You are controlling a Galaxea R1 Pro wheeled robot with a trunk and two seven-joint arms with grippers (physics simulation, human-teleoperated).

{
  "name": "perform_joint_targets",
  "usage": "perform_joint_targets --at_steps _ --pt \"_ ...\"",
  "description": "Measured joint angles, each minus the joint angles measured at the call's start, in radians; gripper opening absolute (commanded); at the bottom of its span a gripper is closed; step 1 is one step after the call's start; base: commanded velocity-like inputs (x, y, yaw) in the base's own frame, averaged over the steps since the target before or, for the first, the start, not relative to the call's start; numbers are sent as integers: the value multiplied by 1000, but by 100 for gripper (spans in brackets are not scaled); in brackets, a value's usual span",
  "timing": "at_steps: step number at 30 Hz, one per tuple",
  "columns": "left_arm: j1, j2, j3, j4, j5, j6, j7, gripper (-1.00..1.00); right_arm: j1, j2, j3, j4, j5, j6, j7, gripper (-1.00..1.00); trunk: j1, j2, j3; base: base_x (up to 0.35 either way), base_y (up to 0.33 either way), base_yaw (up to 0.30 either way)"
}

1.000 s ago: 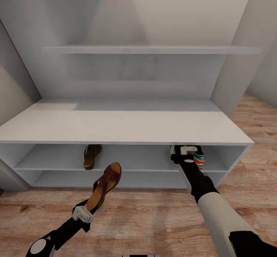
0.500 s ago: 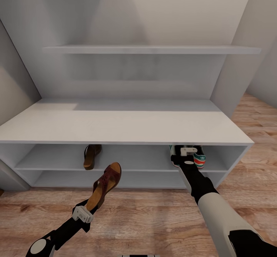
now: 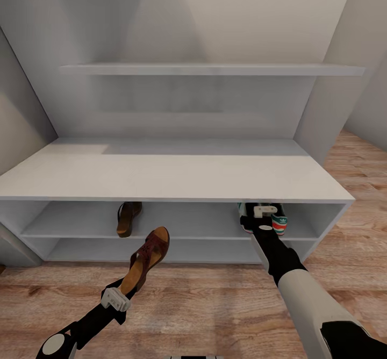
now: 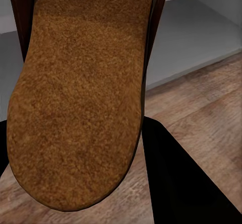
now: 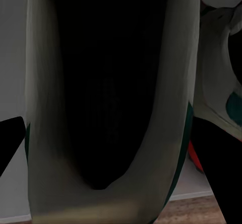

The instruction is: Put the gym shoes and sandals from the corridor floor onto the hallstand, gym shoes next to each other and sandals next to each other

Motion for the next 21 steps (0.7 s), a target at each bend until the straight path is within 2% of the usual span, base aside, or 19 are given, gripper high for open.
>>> perform_joint_targets --at_steps 21 --pt "0 0 -1 0 -1 0 0 -100 -30 -10 -1 97 0 -58 0 -100 0 0 0 0 0 0"
